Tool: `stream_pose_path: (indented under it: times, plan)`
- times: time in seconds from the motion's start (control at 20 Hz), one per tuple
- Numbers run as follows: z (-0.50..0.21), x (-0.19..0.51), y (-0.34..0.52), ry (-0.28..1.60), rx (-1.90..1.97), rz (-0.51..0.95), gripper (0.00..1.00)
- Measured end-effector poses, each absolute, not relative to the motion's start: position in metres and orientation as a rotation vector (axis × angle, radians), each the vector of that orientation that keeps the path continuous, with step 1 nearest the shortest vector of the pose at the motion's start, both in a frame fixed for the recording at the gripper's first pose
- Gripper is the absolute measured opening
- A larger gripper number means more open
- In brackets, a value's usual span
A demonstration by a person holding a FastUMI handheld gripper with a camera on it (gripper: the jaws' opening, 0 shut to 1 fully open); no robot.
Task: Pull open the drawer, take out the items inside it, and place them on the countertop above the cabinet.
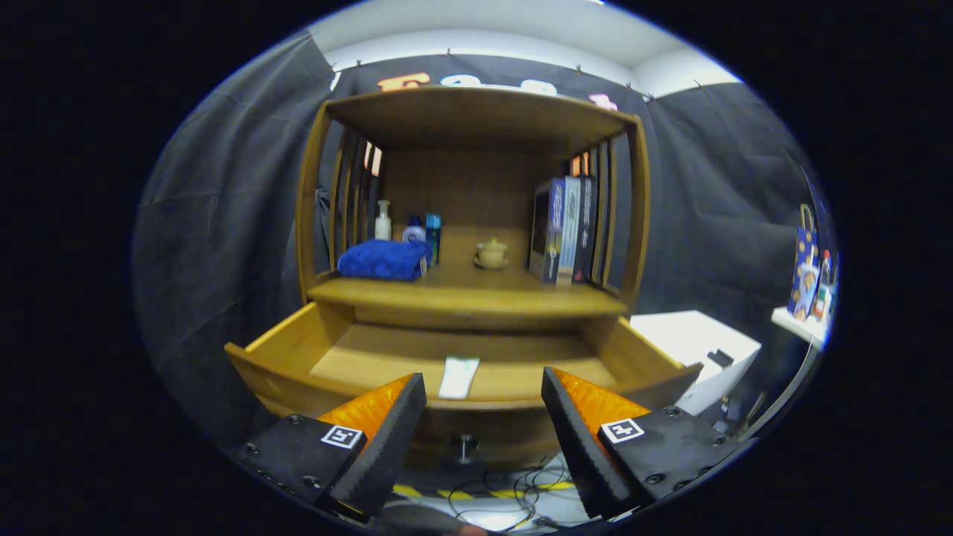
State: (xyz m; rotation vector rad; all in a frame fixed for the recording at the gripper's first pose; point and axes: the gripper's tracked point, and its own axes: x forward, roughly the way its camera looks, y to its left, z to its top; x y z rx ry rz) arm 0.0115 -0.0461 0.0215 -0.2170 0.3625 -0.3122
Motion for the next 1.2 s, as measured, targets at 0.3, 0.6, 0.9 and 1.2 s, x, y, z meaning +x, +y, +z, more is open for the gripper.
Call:
stream_pose_path:
  times: [0.3,0.6,0.9,1.2]
  plan:
    - [0.021,0.090,-0.052,0.491,-0.201,-0.341,0.98]
    - [-0.068,0.097,-0.065,0.954,0.036,-0.410,0.99]
    - [-0.126,0.093,-0.060,1.186,0.186,-0.428,0.99]
    - [-0.152,0.079,-0.054,1.296,0.233,-0.447,0.99]
